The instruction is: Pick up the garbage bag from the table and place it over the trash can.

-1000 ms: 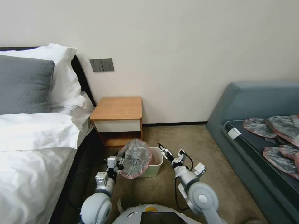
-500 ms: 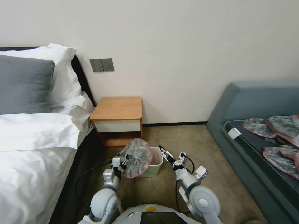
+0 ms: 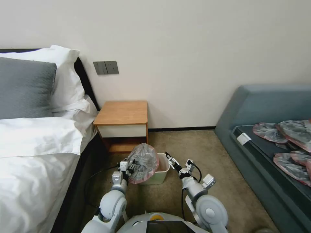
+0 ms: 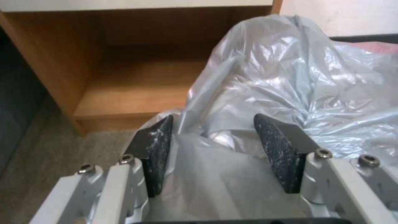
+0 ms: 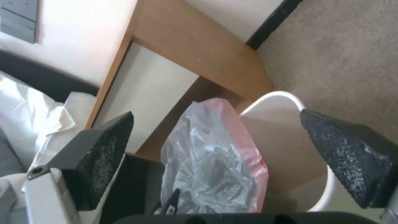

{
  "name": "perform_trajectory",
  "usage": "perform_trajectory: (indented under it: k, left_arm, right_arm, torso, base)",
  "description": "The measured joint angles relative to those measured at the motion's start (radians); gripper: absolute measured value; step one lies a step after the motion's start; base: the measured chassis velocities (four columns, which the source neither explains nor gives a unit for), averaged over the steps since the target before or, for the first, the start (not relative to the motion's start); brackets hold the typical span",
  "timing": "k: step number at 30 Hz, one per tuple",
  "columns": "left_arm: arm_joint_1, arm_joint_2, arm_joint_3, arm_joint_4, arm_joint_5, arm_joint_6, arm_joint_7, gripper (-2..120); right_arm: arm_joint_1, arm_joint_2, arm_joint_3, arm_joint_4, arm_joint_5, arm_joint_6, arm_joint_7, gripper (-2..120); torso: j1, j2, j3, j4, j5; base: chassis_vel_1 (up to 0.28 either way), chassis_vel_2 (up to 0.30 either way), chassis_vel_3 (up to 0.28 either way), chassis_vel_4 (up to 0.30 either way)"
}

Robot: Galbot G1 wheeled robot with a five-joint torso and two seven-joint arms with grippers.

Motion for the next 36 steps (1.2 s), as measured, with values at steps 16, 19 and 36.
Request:
perform_trajectory:
  k: [16,19,36]
  left_arm:
    - [-0.066,-0.014,0.026,0.059,-0.059,0.064,-0.032,42]
    - [-0.072,-0.017,0.03,0.068,-0.061,0.065,-0.034,42]
    - [-0.094,-0.025,0.047,0.099,-0.081,0.066,-0.057,9]
  right_arm:
    - [-0.015,0.003,-0.014,0.001,-0.017,0.01,0.001,100]
    - [-0.015,0.003,-0.013,0.001,-0.017,0.01,0.001,100]
    - [-0.013,0.003,-0.002,0.018,-0.017,0.012,-0.003,100]
  torso:
    - [0.0,0.0,0.0,0.0,0.0]
    - [0.0,0.0,0.0,0.0,0.0001]
    - [0.0,0.0,0.0,0.0,0.0001]
  base:
    - [0.0,0.0,0.0,0.0]
    - [0.0,0.0,0.0,0.0]
    - [0.0,0.0,0.0,0.0]
